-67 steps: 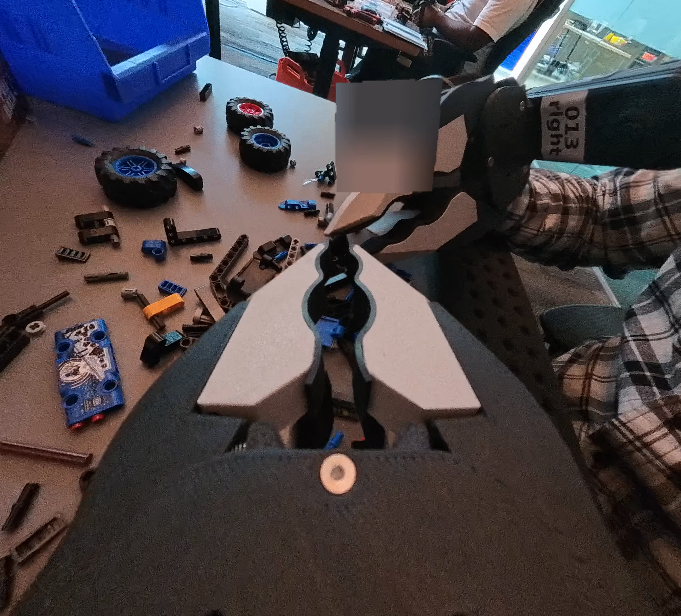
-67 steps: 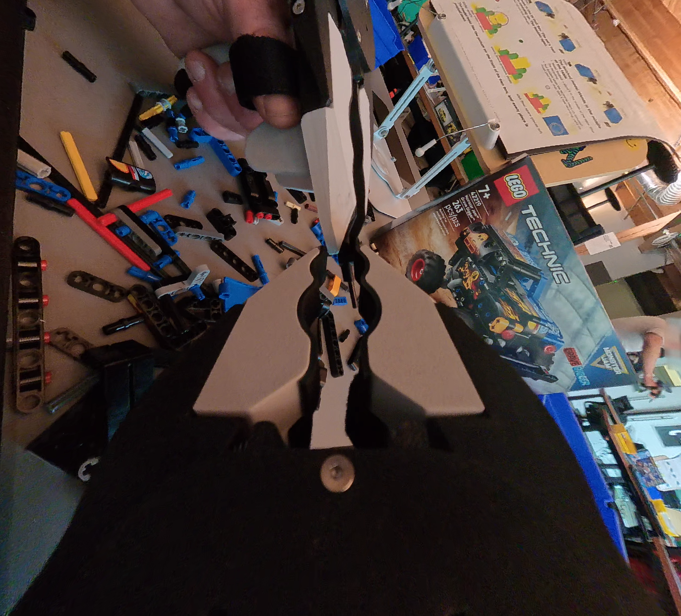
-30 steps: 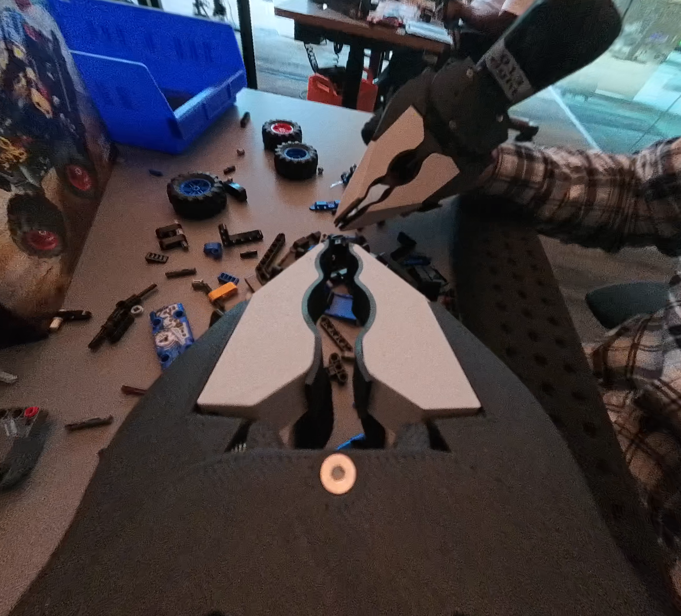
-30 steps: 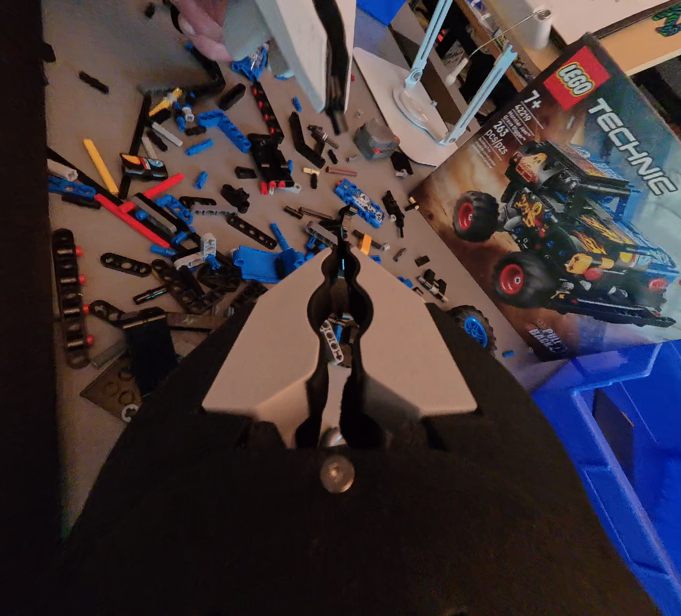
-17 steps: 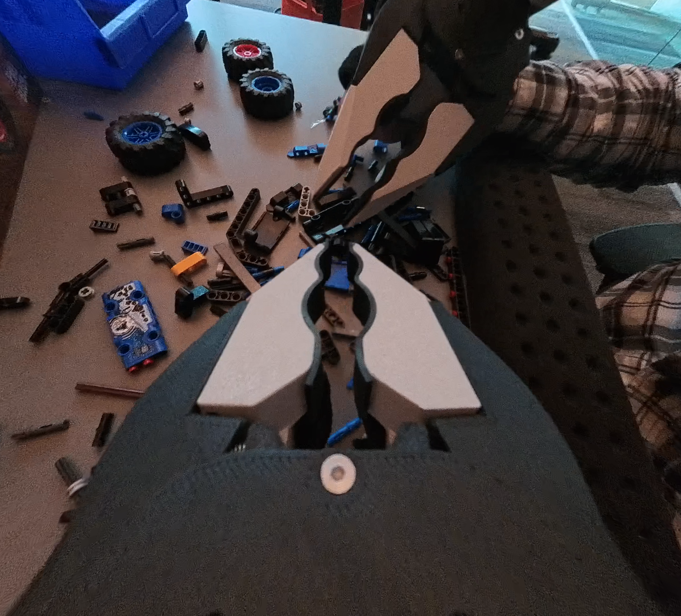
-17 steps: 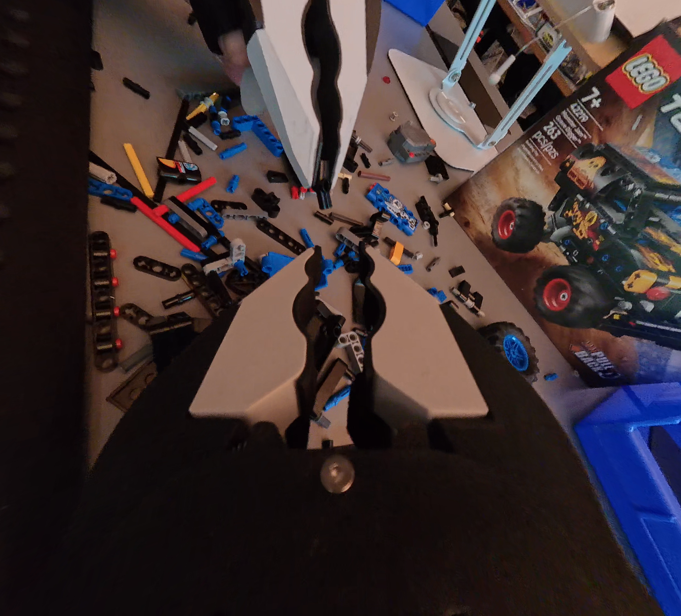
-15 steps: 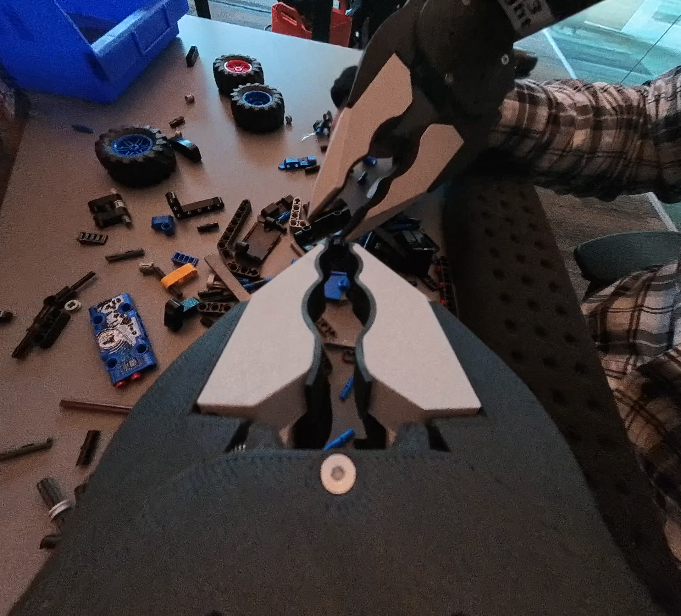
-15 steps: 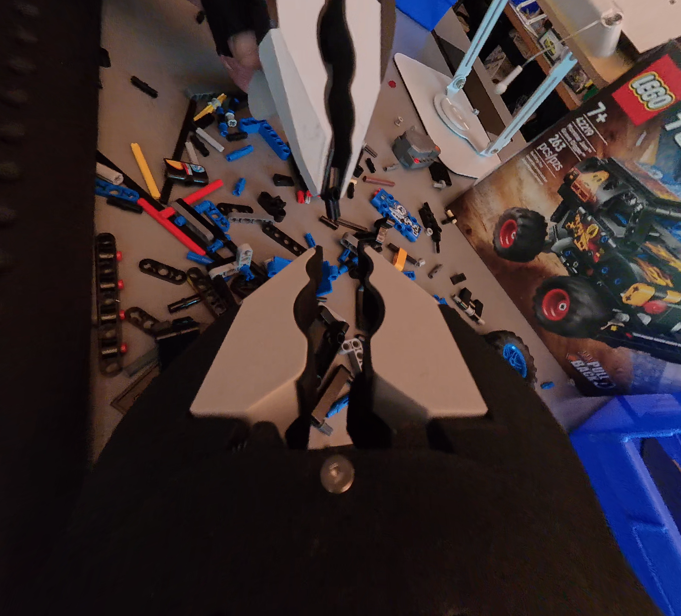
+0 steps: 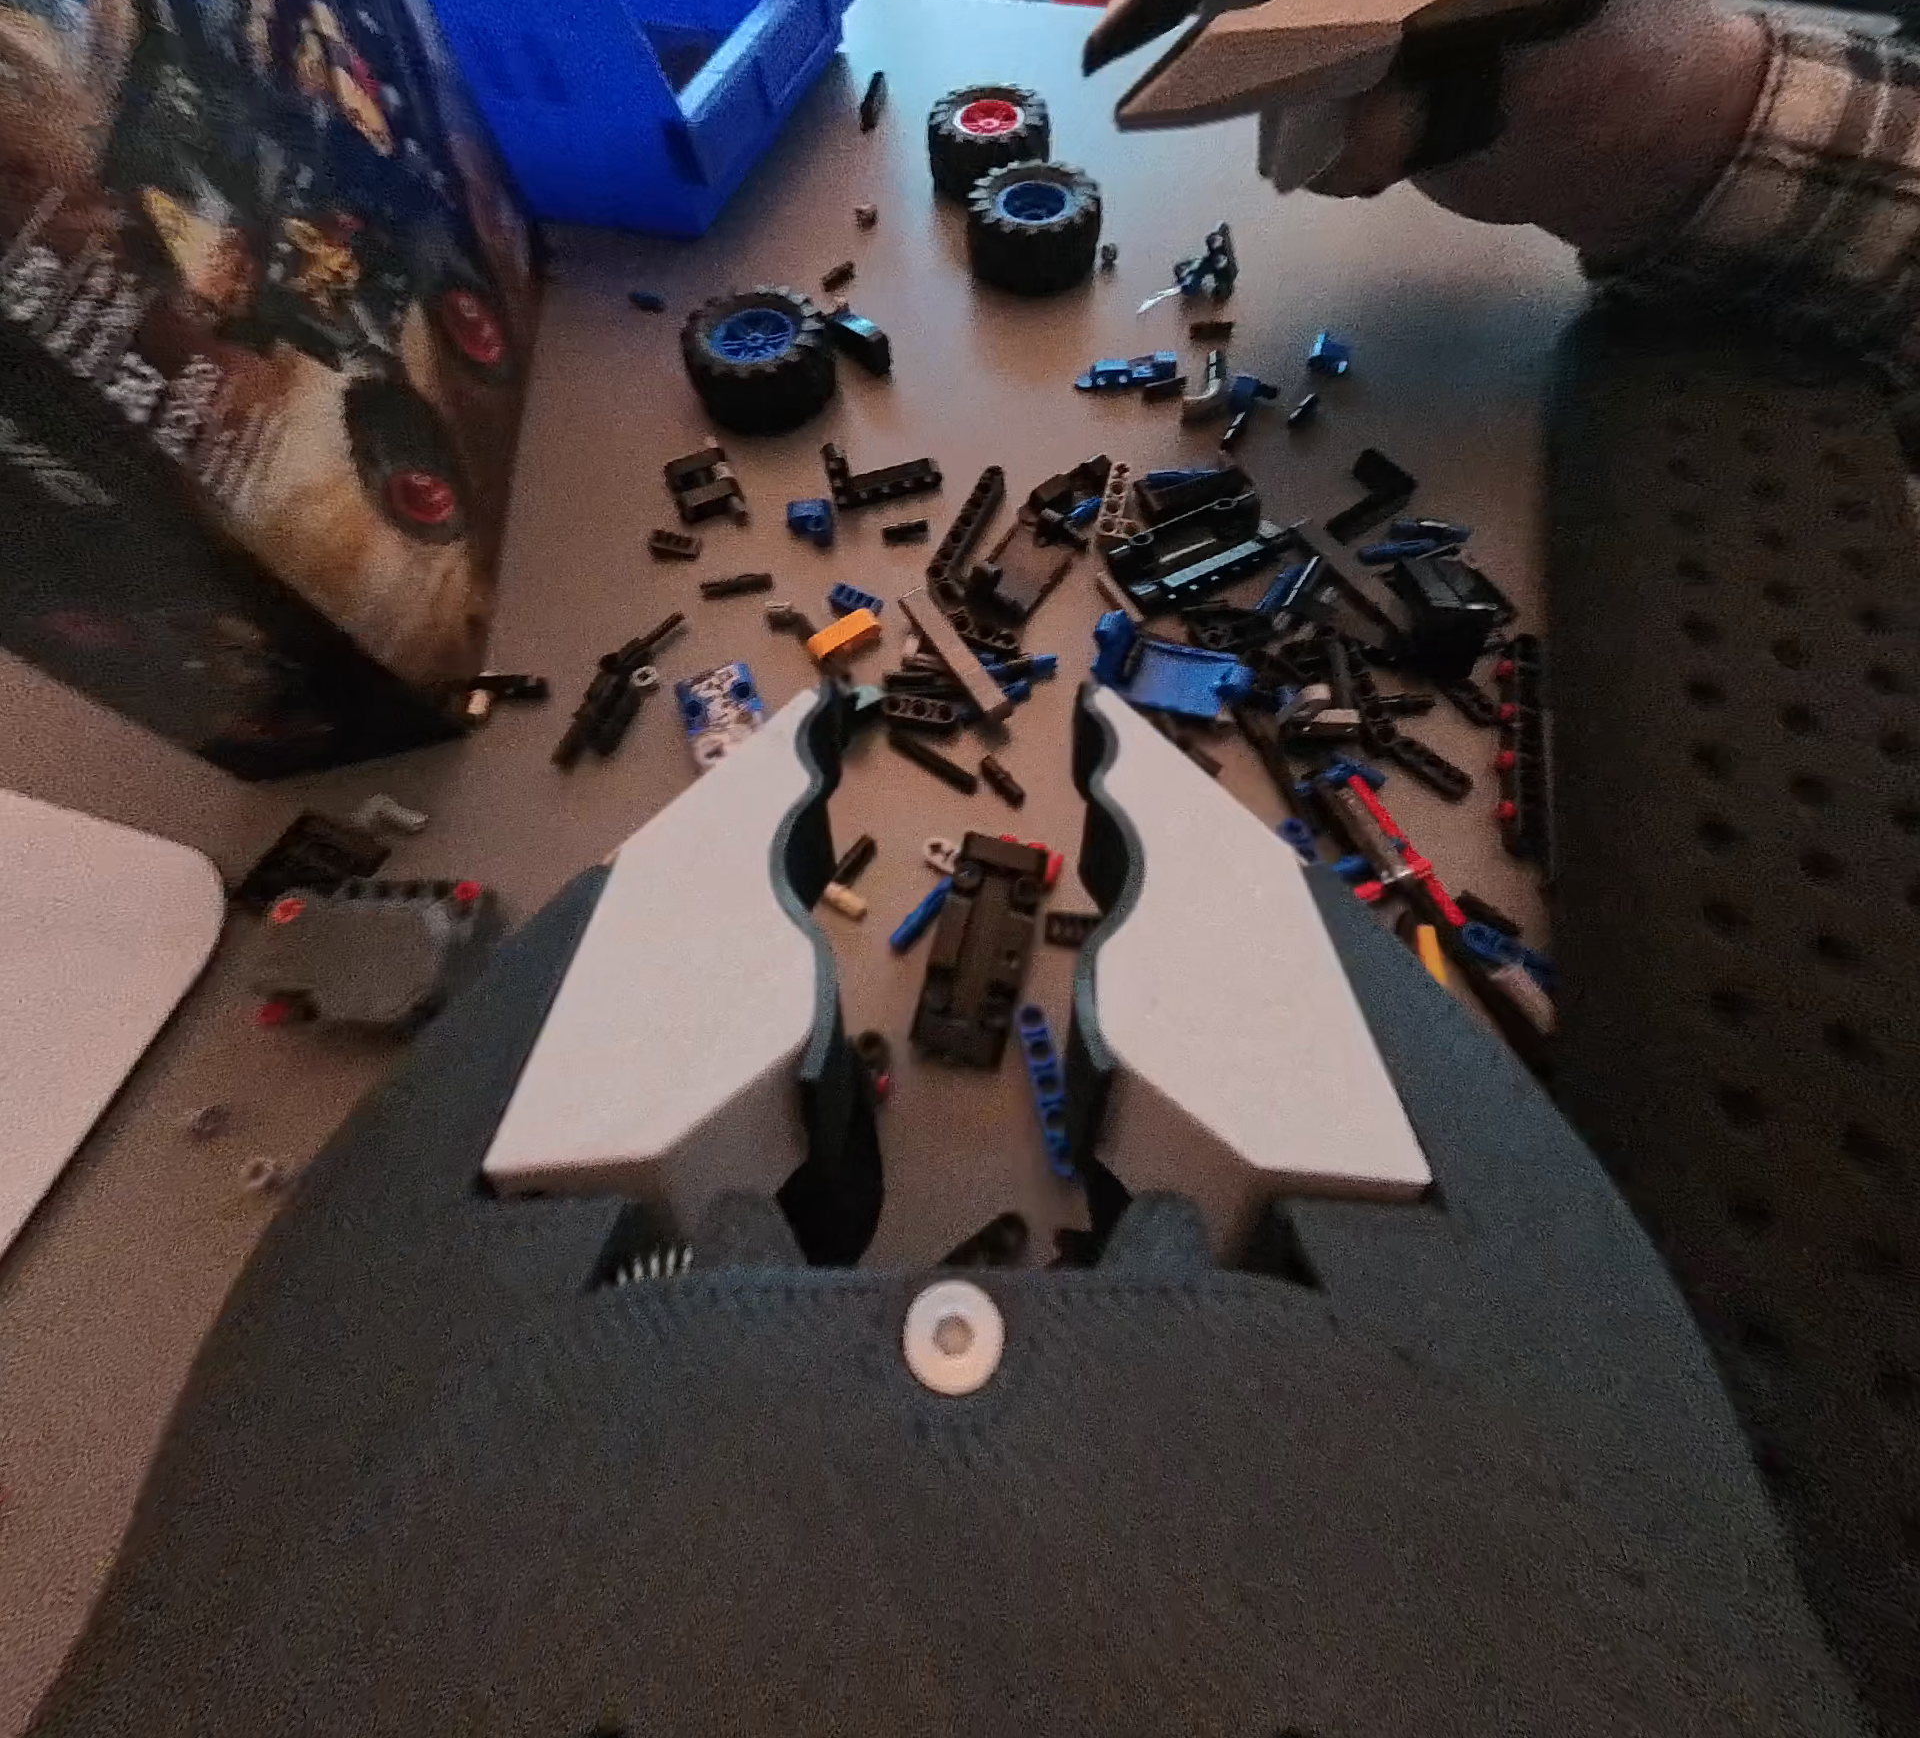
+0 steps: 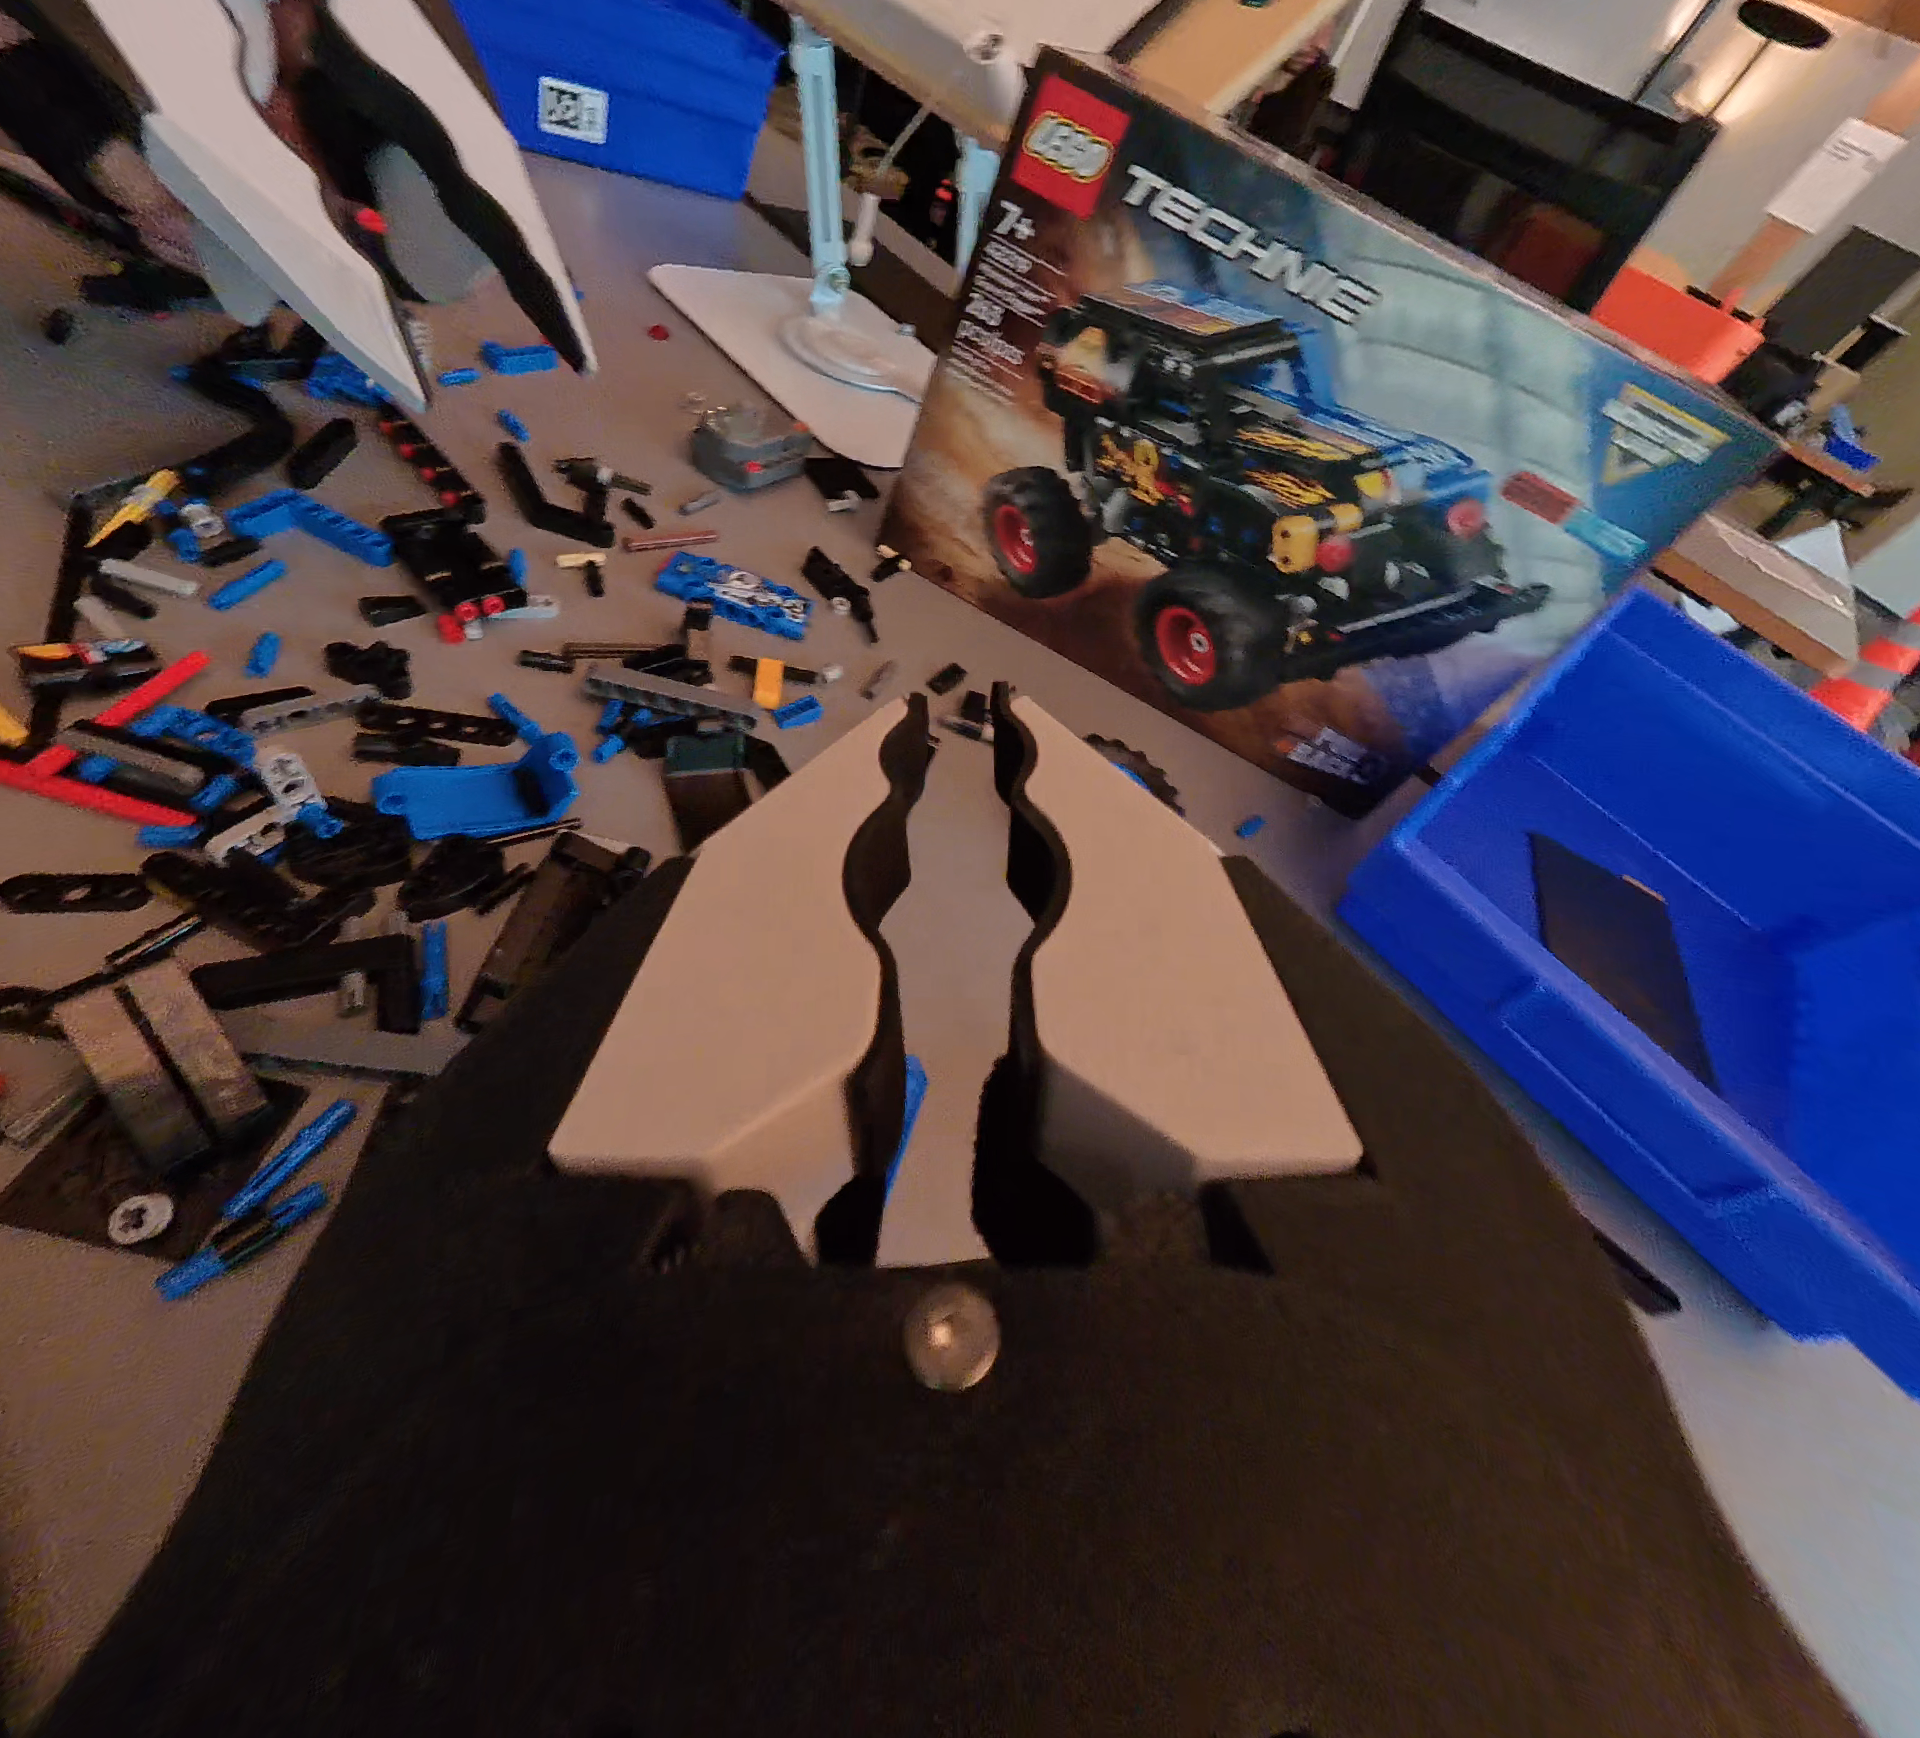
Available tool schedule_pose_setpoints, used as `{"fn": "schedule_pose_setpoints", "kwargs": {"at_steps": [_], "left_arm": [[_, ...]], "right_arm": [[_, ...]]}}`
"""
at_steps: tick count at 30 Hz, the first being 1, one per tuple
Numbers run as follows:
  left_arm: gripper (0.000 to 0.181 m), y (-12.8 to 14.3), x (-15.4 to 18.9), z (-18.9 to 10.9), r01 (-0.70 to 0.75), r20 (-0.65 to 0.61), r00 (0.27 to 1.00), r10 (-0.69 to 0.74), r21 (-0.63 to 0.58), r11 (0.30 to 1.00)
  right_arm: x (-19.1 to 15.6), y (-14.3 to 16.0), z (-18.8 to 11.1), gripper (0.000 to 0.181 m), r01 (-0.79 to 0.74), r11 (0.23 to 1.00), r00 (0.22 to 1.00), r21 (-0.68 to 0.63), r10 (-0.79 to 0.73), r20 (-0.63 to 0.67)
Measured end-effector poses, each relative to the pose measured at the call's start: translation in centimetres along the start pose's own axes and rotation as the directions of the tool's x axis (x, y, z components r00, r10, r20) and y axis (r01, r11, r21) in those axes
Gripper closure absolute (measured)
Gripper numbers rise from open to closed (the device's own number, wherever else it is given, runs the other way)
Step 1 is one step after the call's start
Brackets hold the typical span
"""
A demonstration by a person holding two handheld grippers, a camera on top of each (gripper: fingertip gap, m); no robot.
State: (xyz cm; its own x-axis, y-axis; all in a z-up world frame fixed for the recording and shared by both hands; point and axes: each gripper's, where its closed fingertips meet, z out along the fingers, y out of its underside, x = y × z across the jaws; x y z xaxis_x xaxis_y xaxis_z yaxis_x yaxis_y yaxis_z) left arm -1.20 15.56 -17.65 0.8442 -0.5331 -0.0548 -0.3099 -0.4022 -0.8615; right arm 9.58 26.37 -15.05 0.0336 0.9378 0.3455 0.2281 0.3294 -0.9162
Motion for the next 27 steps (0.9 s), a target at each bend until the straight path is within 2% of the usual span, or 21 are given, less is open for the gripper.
{"fn": "schedule_pose_setpoints", "kwargs": {"at_steps": [5, 10, 13, 16, 19, 24, 27], "left_arm": [[0.148, 2.7, -2.5, -3.3, -0.045, 0.123, 0.991, 0.061, -0.126, 0.991], [0.152, 6.6, -4.0, -5.1, -0.053, 0.166, 0.98, 0.105, -0.294, 0.954], [0.154, 8.0, -4.4, -6.1, -0.029, 0.168, 0.982, 0.09, -0.335, 0.942], [0.155, 8.3, -3.5, -5.8, -0.044, 0.12, 0.989, 0.089, -0.332, 0.942], [0.155, 9.1, -2.7, -5.1, -0.078, 0.082, 0.989, 0.119, -0.387, 0.919], [0.16, 11.4, -3.2, -5.2, -0.053, 0.087, 0.991, 0.106, -0.472, 0.88], [0.165, 11.3, -3.6, -5.4, -0.051, 0.104, 0.988, 0.113, -0.47, 0.881]], "right_arm": [[1.7, 0.8, -0.4, 0.171, -0.047, 0.999, 0.997, -0.011, 0.046, -0.056], [1.3, 1.7, 0.1, 0.17, -0.044, 0.998, 0.998, -0.051, 0.042, -0.039], [1.2, 2.1, 0.3, 0.17, -0.043, 0.997, 0.999, -0.071, 0.041, -0.031], [1.1, 2.3, 0.5, 0.17, -0.043, 0.996, 0.999, -0.079, 0.041, -0.024], [0.9, 2.6, 0.7, 0.17, -0.038, 0.995, 0.999, -0.094, 0.037, -0.017], [0.9, 2.8, 0.7, 0.171, -0.034, 0.994, 0.999, -0.104, 0.033, -0.015], [0.9, 2.7, 0.6, 0.171, -0.027, 0.994, 1.0, -0.103, 0.025, -0.016]]}}
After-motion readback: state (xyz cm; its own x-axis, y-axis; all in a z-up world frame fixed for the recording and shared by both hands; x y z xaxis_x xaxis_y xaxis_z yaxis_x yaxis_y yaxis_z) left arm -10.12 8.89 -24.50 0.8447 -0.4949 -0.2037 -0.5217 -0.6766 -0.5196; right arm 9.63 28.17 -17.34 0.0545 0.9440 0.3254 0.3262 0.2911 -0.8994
